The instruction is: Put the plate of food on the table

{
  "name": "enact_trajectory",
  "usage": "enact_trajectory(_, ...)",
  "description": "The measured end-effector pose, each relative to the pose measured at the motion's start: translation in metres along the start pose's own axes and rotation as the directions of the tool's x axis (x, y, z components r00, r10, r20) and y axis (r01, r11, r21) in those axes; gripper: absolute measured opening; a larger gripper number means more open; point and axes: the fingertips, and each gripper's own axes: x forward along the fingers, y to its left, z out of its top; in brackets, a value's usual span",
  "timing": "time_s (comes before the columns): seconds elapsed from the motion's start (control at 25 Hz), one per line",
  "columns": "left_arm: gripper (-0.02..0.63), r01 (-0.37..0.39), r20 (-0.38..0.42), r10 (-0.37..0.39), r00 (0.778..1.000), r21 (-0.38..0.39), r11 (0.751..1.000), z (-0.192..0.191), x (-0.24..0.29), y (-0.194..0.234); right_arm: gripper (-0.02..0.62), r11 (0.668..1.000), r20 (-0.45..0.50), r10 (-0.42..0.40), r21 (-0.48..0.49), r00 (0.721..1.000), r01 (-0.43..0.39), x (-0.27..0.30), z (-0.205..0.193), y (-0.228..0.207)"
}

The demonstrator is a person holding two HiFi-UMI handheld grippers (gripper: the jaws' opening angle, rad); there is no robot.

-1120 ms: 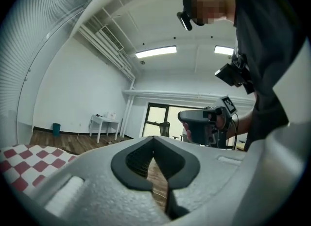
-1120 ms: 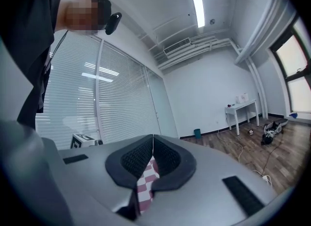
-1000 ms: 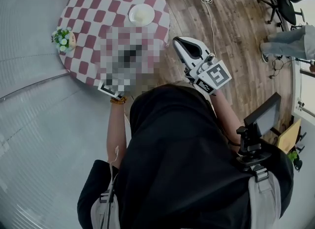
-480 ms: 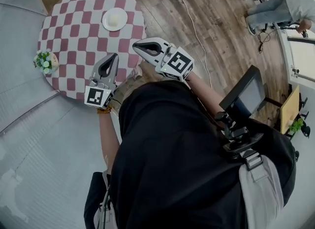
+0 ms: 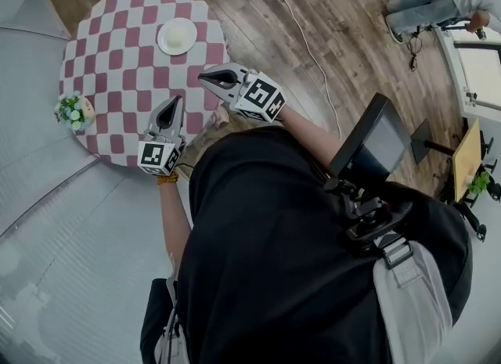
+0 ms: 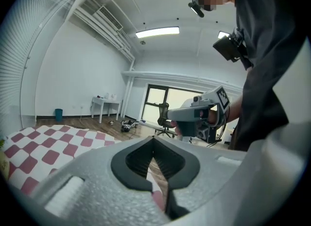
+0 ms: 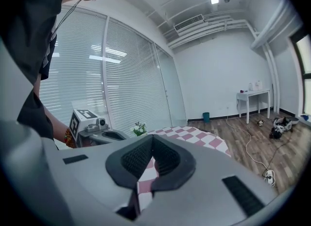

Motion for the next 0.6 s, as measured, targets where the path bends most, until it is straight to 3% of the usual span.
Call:
enact_trajectory(0.36,0.003,-0.021,-0.126,0.013,0.992,-0.057,0.998,-0.070,-0.009,0.007,0.009,0.998,-0.120,-0.004,0.060,0.993,0.011,0.017,-0.054,-0.002)
enact_trajectory(0.6,0.003,-0.032,-0.138,0.023,0.990,-0.062,0.998,-0.075,-0.012,0.010,0.009,0.991,-0.132,-0.026,0.128,0.991,0.044,0.017,-0.068,-0.009)
